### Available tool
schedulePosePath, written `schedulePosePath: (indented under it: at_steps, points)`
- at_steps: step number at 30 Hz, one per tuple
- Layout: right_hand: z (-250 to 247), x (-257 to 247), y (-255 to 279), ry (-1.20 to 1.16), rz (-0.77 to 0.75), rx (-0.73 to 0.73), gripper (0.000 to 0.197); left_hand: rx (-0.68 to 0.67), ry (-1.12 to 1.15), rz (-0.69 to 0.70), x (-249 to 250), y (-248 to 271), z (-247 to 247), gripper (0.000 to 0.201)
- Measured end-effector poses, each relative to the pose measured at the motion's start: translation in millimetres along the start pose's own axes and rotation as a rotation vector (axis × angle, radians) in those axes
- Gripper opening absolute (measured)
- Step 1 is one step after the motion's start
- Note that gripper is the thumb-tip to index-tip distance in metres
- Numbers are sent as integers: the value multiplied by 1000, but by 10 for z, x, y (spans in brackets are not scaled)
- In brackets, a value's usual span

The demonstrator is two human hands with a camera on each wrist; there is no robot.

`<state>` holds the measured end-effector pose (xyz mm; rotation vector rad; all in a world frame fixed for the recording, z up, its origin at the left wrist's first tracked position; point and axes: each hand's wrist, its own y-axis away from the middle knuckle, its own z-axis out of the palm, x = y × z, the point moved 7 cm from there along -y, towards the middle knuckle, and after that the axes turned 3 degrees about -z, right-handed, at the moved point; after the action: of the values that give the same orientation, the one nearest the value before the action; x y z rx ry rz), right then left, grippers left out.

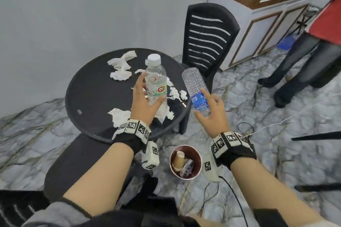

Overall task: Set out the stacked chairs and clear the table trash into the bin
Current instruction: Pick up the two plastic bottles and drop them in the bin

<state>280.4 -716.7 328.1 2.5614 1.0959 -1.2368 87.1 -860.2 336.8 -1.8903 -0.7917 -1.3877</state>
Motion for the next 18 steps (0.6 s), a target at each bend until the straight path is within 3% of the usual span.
schedulePosePath:
  at_steps: [8, 18]
  points:
    - [-373, 532, 1213, 34, 114, -56, 70, -228, -3, -86, -147, 1184, 602, 88]
    - [53, 1400, 2137, 30, 366, -192, 71, -469, -156, -277, -1028, 1878, 1125, 95]
